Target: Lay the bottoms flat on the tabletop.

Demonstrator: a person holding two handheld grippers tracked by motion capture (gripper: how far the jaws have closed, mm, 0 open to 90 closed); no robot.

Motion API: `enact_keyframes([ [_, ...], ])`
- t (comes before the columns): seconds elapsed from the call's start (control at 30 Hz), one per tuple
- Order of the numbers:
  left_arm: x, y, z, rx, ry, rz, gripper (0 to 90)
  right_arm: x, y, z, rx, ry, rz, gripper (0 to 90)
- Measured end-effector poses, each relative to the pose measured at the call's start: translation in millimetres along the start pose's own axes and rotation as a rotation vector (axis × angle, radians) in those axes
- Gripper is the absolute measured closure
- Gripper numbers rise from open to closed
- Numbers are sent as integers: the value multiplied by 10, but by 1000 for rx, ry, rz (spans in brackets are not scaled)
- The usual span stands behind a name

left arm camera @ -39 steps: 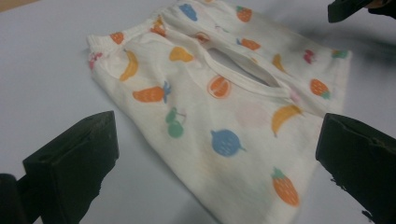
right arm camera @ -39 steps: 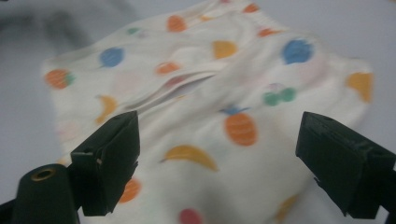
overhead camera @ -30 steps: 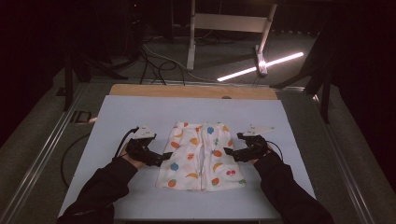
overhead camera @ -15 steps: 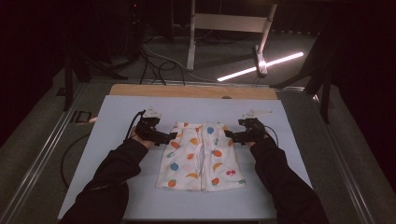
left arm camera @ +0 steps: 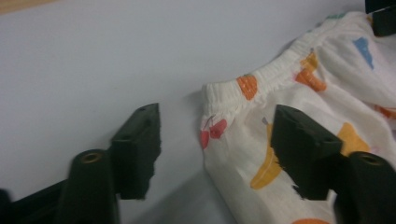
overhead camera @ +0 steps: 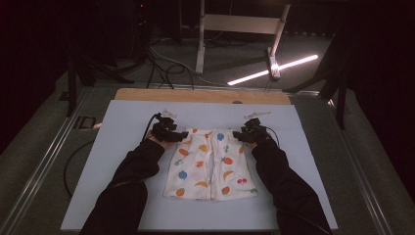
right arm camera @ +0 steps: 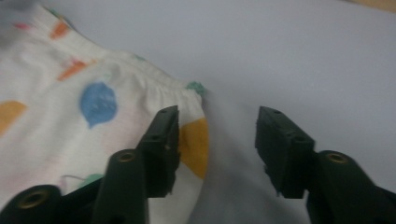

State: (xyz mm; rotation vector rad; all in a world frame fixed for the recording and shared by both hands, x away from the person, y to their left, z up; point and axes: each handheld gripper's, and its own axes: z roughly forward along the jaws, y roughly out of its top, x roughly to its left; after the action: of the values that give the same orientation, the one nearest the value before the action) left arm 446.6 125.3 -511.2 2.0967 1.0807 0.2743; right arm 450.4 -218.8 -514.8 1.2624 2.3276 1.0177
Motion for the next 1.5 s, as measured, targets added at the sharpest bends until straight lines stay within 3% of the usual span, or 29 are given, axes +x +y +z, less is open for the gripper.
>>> enact_keyframes([
  [0.13, -26, -14, 85, 29, 0, 14, 486, 20, -10, 76, 40, -36, -9, 637],
  [0.2, -44, -24, 121, 45, 12, 32, 531, 28, -7, 76, 41, -46, -15, 729],
  [0.33, -81, -18, 149, 36, 19, 38, 641, 49, -4, 70, 53, -33, -17, 900],
  [0.57, -77, -6, 162, 37, 20, 28, 781, 7, 20, 16, 20, -11, 17, 900],
  [0.63, -77, -4, 169, 34, 12, 17, 800, -16, 32, 6, -13, 2, 42, 746],
  [0.73, -82, 5, 170, 39, 7, 24, 853, -15, 57, 17, -27, 30, 71, 618],
  [0.8, -84, 6, 169, 42, 9, 27, 868, -4, 70, 42, -15, 57, 78, 602],
  [0.9, -88, 10, 172, 43, 7, 27, 877, 47, 71, 96, 17, 62, 41, 579],
  [0.97, -89, 10, 171, 44, 6, 28, 881, 83, 64, 133, 53, 42, 5, 603],
  [1.03, -95, 13, 169, 46, 6, 32, 884, 106, 56, 136, 54, 19, -18, 682],
  [1.07, -97, 19, 166, 44, 6, 37, 886, 123, 58, 136, 57, -1, -38, 771],
  [1.13, -94, 27, 167, 42, 3, 33, 892, 134, 75, 135, 71, 13, -46, 877],
  [1.23, -85, 56, 169, 36, 9, 35, 893, 145, 107, 127, 73, -13, -64, 890],
  [1.5, -21, 315, 173, -3, 53, 66, 894, 18, 237, 138, 50, -25, -37, 891],
])
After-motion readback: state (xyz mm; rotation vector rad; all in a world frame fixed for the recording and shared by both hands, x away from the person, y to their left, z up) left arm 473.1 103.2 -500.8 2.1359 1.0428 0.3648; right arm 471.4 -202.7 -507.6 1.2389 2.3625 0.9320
